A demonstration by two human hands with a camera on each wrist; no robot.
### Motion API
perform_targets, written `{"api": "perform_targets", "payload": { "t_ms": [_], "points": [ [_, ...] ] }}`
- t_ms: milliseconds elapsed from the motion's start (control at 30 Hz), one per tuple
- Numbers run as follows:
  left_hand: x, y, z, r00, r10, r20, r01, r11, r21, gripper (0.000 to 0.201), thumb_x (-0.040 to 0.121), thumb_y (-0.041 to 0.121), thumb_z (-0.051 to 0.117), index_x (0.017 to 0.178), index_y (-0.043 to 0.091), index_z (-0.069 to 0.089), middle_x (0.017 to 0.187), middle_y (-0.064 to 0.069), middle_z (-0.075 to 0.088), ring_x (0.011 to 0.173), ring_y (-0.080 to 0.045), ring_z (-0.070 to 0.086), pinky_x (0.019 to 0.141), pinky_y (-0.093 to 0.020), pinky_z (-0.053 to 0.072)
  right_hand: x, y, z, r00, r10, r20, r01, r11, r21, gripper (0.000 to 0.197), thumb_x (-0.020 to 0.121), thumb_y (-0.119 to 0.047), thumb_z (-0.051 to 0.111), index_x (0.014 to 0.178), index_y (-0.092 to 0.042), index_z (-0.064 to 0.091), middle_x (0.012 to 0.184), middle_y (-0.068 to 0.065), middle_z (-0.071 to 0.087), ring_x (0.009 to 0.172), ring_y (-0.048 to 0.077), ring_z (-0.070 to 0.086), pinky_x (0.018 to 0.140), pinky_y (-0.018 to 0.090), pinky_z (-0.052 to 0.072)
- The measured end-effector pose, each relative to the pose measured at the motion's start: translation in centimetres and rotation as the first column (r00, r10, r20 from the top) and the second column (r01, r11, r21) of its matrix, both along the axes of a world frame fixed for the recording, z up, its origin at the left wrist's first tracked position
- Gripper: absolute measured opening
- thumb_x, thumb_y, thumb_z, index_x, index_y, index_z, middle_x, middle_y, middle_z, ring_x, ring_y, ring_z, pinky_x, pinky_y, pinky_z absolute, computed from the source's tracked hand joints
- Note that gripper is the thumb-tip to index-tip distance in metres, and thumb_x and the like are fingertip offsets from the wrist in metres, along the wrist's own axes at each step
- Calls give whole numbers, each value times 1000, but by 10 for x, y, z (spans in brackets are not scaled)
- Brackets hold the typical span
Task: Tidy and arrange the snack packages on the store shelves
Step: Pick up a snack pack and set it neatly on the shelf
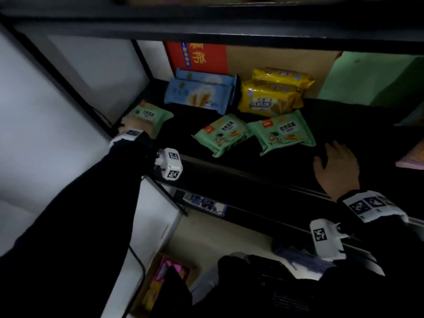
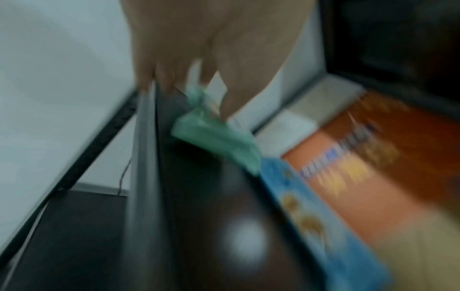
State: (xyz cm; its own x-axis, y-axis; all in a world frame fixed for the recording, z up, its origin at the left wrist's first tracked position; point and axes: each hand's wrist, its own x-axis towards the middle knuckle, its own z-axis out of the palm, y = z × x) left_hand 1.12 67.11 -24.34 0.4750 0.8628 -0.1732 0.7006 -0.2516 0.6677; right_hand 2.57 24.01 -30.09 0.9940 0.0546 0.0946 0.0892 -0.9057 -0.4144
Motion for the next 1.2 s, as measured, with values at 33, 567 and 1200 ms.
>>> {"api": "perform_targets", "payload": {
  "t_ms": [33,567,1200],
  "points": [
    [1,-3,0,999,35,-32,-28,983,180,47,99,9,36,146,6,30,151,-21,31,139,-36,30,104,-32,29,0,0,0,1000,0,6,0,1000,9,47,94,-11,53,136,8,44,144,29,37,136,41,33,112,48,24],
    [32,-174,19,512,-846,147,634,488,600,30,88,10,53,116,7,64,122,-18,60,116,-37,52,98,-40,41,0,4,0,998,-49,-29,50,998,25,47,96,-20,50,139,-4,45,149,16,37,140,31,30,114,42,23],
    [27,-282,-19,425,-841,334,870,482,108,87,73,23,83,144,18,33,150,-7,24,139,-18,24,108,-18,21,3,-41,17,979,-79,-187,201,515,833,12,95,-13,56,101,-8,64,99,8,68,80,5,64,75,18,52]
  ]
}}
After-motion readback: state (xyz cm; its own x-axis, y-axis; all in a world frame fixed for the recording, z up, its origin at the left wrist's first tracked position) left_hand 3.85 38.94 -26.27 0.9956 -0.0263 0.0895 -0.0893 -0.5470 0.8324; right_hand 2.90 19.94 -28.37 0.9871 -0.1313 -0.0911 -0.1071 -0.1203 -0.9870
